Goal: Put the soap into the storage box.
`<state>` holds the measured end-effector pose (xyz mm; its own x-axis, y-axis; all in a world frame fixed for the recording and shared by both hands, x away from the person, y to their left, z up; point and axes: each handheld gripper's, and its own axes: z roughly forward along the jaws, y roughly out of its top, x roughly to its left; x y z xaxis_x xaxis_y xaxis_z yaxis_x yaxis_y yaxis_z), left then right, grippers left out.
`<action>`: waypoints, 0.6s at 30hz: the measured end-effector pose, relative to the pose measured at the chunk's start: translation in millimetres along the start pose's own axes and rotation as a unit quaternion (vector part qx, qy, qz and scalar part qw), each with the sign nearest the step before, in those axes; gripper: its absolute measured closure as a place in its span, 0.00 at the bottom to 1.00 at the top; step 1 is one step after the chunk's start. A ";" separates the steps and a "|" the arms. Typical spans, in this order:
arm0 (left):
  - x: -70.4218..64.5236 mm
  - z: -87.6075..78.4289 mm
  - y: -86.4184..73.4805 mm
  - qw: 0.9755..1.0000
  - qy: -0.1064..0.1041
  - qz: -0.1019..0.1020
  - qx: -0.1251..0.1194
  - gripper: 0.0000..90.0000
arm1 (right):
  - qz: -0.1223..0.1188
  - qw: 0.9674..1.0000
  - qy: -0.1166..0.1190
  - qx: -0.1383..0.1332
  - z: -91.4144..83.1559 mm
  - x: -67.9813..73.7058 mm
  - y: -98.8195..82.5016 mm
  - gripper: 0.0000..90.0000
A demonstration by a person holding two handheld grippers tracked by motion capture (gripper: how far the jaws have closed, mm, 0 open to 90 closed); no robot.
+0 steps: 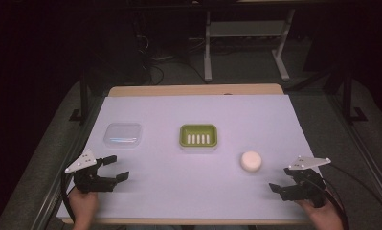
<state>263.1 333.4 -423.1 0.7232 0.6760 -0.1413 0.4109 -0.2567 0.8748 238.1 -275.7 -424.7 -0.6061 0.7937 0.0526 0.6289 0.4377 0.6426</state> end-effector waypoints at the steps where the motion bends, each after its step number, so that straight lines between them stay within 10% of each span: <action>1: 0.0 0.0 0.0 1.000 0.000 0.000 0.000 0.16 | 0.000 1.000 0.000 0.000 0.0 0.0 0.0 0.21; 18: -0.3 -0.5 0.6 1.000 0.001 0.003 -0.004 0.16 | -0.021 1.000 0.005 0.013 8.1 6.9 6.5 0.20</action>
<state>262.8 333.4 -422.3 0.7248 0.6756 -0.1348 0.4021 -0.2561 0.8791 241.9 -264.0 -426.3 -0.6374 0.7698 0.0332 0.6146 0.4820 0.6245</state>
